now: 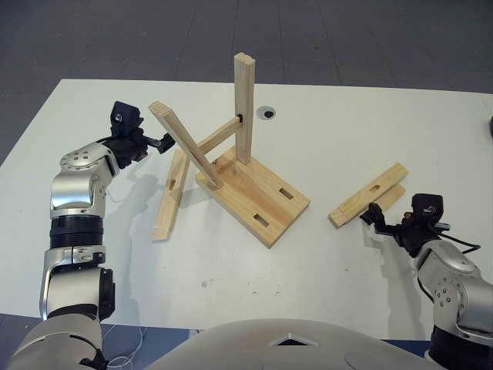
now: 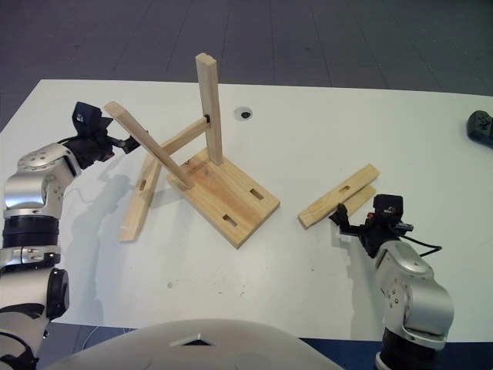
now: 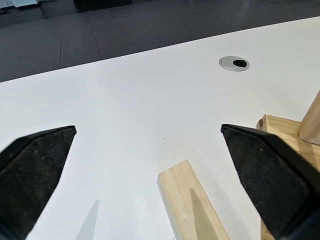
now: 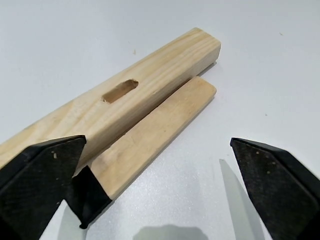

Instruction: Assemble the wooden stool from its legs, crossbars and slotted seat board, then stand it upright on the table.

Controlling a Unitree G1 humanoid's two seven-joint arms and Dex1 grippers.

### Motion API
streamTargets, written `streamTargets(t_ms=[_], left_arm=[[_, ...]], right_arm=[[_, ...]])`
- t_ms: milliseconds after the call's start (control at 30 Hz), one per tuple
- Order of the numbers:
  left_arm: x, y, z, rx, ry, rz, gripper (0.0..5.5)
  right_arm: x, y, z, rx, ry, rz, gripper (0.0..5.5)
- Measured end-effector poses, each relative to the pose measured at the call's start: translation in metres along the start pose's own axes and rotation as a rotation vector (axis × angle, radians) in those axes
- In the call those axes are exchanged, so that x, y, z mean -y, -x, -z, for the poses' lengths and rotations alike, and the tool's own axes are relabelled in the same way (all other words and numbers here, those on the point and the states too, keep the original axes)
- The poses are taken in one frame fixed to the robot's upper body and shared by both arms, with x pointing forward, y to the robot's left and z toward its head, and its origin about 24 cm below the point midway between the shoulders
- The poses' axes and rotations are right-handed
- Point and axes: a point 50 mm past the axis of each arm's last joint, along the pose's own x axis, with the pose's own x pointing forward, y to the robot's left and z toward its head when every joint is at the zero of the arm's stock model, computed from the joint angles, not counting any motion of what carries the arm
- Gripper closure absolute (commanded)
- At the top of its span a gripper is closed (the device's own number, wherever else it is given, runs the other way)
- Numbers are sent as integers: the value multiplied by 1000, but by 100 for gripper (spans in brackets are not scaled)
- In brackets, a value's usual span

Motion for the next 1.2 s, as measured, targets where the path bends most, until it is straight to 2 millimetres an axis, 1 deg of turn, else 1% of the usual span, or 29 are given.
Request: streamTargets(t_ms=[200,467,700,800,1000,1167,1200], left_arm=[[-1,1,3,-15,-11,-10,10],[1,-1,4,-14,-5,-6,10],[1,-1,4,-15,-4,-3,10],[1,0,6,-20,-2,-2,10],[3,-1,7,-24,-3,1,10],[4,-2,7,-28,-7,6,10],[4,-2,7,-29,-8,6,10]], right_arm=[[-5,-2,3,-26,14,-3,11],[-6,-2,5,-22,1,0,11],[-7,8,12,-32,-11,-16,11],[-7,10,16,-49,-11,-12,11],[-12,4,22,-82,34,-30,11],[-15,-5,17,-72,42,-34,11],[-14,-6,17,-72,45,-31,30]])
